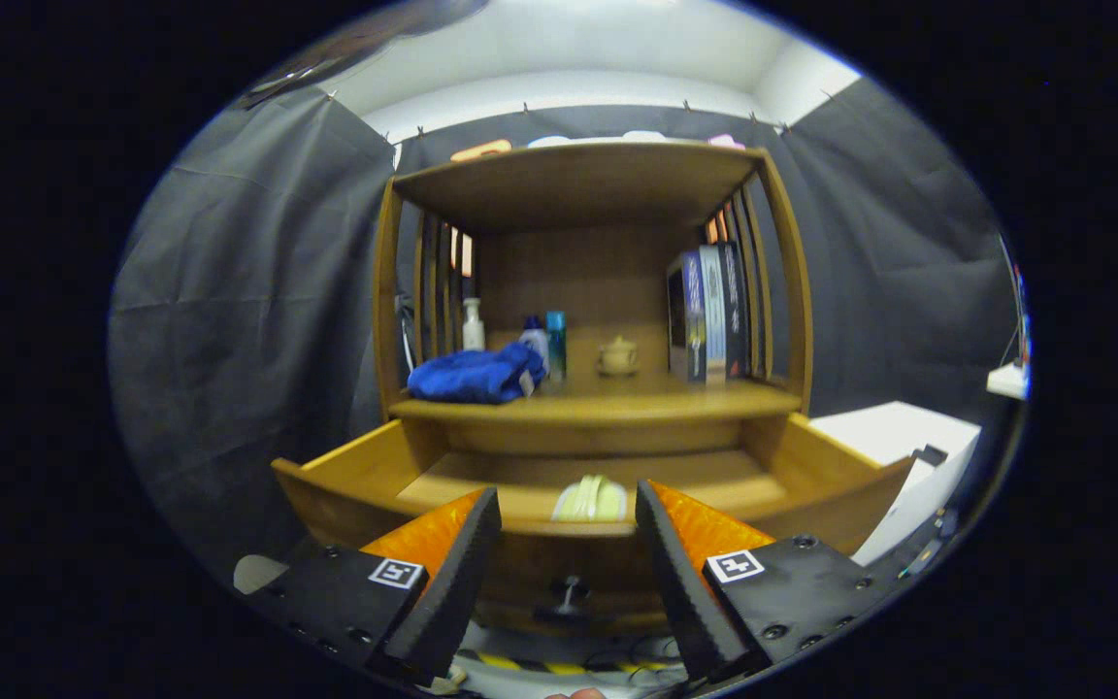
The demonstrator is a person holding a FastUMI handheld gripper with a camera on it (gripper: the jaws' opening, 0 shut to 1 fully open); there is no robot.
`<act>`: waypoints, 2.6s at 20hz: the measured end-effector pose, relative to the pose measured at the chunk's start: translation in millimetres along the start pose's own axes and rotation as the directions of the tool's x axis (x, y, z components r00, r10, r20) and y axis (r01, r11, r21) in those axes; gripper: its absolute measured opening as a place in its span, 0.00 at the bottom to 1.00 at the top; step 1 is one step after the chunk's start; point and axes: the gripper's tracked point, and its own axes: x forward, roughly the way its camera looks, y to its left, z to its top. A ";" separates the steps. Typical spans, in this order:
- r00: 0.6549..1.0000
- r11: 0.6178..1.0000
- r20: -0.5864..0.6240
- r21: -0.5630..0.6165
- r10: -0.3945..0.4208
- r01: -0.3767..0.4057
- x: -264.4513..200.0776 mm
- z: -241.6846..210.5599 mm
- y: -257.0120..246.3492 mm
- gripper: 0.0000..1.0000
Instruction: Pull open the drawer, take out the items inside it, and place them on the countertop above the cabinet.
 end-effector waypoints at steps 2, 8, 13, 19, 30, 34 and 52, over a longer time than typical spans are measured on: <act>1.000 1.000 0.014 -0.010 0.004 -0.004 18.7 28.7 -4.7 0.92; 0.988 0.992 -0.104 0.071 0.114 -0.107 80.8 67.7 0.2 0.95; 0.929 0.994 -0.354 0.070 0.103 -0.084 130.2 13.8 -2.2 0.95; 0.761 0.981 -0.635 0.192 0.133 -0.011 138.1 -62.9 1.6 0.95; 0.616 0.970 -0.772 0.238 0.156 0.052 140.6 -110.4 5.8 0.87; 0.571 0.971 -0.804 0.235 0.165 0.050 138.9 -122.7 7.0 0.70; 0.670 0.964 -0.715 0.267 0.198 0.000 123.0 -83.0 8.0 0.23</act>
